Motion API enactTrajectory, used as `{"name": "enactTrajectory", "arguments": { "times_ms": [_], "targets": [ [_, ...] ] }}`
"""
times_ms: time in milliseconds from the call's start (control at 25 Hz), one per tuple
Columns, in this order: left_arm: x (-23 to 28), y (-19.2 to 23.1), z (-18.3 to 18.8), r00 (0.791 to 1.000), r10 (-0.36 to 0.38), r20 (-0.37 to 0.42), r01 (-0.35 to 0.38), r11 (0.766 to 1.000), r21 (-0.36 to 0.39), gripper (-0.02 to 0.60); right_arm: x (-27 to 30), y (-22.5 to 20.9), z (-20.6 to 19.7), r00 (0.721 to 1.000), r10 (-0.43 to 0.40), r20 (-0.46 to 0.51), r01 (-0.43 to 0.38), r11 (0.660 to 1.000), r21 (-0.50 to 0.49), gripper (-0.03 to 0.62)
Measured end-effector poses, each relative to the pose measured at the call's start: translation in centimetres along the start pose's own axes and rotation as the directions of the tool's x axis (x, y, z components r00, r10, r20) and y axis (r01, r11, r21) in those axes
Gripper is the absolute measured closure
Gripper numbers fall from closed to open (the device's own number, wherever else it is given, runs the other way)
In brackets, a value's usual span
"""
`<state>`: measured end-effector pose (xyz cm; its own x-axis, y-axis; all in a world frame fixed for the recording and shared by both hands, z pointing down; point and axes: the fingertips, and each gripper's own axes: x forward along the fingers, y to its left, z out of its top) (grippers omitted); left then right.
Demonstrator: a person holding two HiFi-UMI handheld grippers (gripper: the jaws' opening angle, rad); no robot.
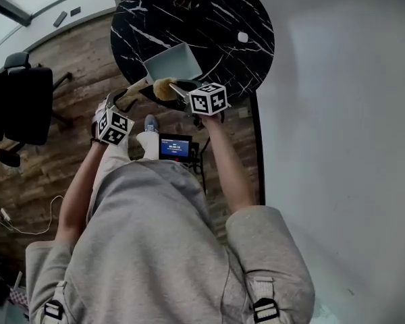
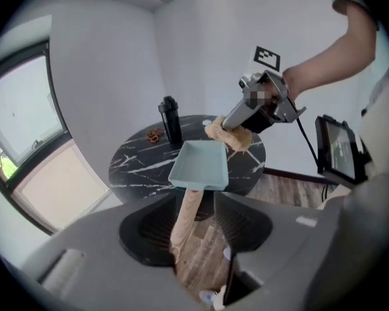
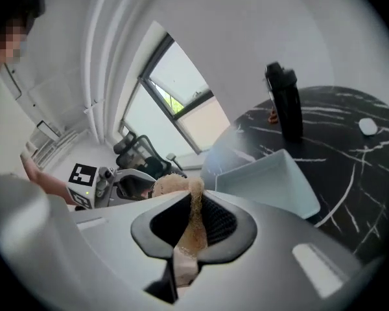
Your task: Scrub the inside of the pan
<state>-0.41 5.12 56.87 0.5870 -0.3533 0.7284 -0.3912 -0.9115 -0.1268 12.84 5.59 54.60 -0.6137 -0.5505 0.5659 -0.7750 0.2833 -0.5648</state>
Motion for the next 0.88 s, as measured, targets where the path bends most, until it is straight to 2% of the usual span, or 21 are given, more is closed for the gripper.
{"name": "enactTrajectory", "arguments": {
  "times_ms": [120,240,320,440,560,720,800,880],
  "targets": [
    [-3.0,-0.6,3.0,0.991,0.026,0.129,-0.021,0.999,-0.041,0.413,-3.3,2.8,2.4,0.985,-0.044,0.167,0.057,0.996,-0.070,0.539],
    [-6.6,-1.2,5.3,0.968,0.058,0.242,-0.044,0.997,-0.065,0.433,-6.3,6.7,4.0,0.949,-0.065,0.308,0.110,0.985,-0.132,0.537],
    [-9.3,-1.7,6.7,0.945,0.077,0.317,-0.057,0.996,-0.072,0.440,-8.2,9.7,4.7,0.916,-0.080,0.392,0.156,0.974,-0.167,0.537],
    [-14.4,-2.1,8.1,0.897,0.106,0.429,-0.070,0.993,-0.099,0.454,-10.6,15.1,4.9,0.859,-0.095,0.503,0.228,0.951,-0.209,0.536],
    [-19.6,-3.0,7.6,0.853,0.121,0.508,-0.081,0.992,-0.100,0.468,-12.4,20.7,3.8,0.802,-0.112,0.587,0.303,0.923,-0.238,0.534],
    [-26.2,-5.5,4.9,0.804,0.126,0.581,-0.082,0.992,-0.100,0.477,-13.9,27.8,0.0,0.748,-0.151,0.646,0.404,0.877,-0.262,0.533],
    [-29.0,-7.0,3.2,0.788,0.119,0.604,-0.072,0.992,-0.102,0.480,-14.4,31.0,-2.2,0.727,-0.164,0.667,0.439,0.858,-0.268,0.533],
    [-31.2,-8.9,1.3,0.782,0.100,0.615,-0.056,0.994,-0.090,0.482,-14.8,33.7,-4.6,0.713,-0.179,0.678,0.467,0.843,-0.268,0.534]
  ]
}}
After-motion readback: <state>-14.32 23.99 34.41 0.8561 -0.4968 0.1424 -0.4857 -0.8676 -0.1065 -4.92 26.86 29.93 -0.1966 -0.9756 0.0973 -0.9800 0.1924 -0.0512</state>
